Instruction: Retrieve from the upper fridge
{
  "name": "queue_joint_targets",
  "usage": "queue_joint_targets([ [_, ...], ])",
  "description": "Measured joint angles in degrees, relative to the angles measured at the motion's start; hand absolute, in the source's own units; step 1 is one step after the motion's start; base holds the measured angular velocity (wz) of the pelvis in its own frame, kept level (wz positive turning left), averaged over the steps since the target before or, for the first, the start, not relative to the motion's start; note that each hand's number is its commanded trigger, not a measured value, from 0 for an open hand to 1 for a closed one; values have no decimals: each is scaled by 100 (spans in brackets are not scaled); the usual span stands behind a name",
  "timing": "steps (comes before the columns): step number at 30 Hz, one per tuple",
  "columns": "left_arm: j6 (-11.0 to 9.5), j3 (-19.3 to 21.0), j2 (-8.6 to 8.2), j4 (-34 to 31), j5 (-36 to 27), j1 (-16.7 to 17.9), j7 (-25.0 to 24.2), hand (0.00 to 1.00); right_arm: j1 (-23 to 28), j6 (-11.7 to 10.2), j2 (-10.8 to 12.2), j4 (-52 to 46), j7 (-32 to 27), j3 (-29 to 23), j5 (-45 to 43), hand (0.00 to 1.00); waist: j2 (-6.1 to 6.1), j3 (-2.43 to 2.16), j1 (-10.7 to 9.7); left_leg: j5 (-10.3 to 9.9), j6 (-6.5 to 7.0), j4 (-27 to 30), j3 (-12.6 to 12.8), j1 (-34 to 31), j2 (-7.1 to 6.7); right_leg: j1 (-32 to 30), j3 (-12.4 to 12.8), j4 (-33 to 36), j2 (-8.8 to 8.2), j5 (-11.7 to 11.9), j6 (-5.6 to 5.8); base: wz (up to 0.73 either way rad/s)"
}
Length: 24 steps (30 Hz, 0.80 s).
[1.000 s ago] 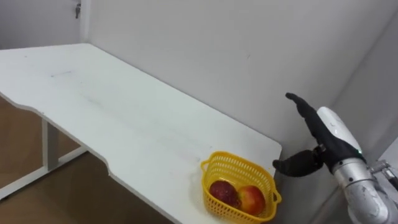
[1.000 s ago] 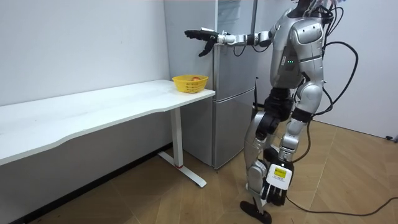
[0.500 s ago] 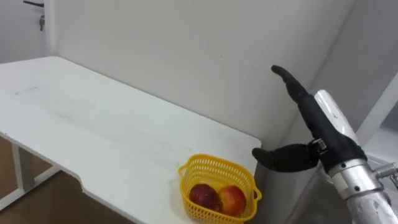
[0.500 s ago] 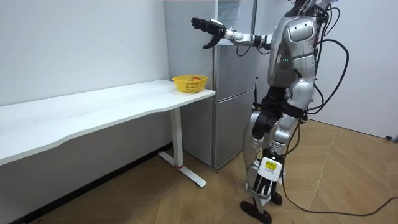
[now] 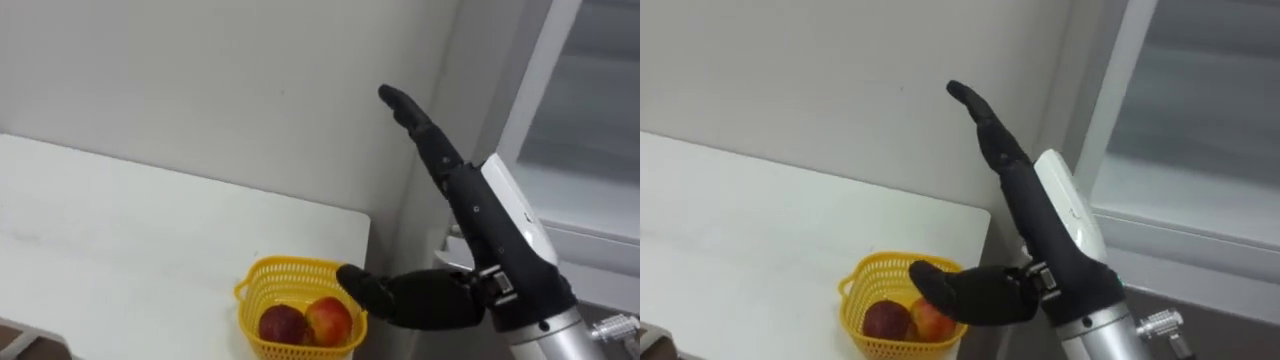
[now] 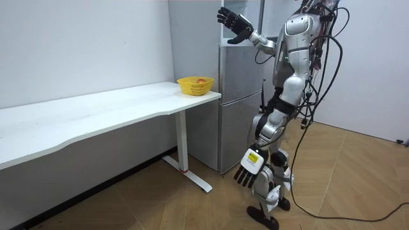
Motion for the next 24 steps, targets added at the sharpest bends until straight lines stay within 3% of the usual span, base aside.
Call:
queue_joint_targets([
  [6,-126,-210,-112,8,-1,-46,34,0,544,-96,529,-120,219,9,54,0,271,-8,-135,-16,2,-22,188,31,19,-46,208,4,17,1,-2,-17],
  [9,-227,-201,-146,192,-59,-34,57,0,786,-165,610,-142,335,-65,86,0,340,-25,-257,-15,3,-25,225,33,22,-60,195,7,21,3,-4,-8],
  [14,-346,-204,-217,518,-112,-131,54,0,1001,-234,788,-174,369,-137,122,0,340,-29,-424,-16,2,-26,270,44,31,-67,198,10,35,6,-9,-5],
  [21,-451,-199,-318,871,-210,-301,59,0,1289,-315,1030,-555,421,-541,339,0,381,-23,-483,-25,17,-46,411,67,33,-116,287,20,27,17,-28,-11],
  [24,-450,-198,-404,883,-336,-294,57,0,1298,-484,1086,-632,389,-639,444,0,445,-27,-588,-31,28,-51,505,47,36,-176,364,21,28,22,-35,-15],
])
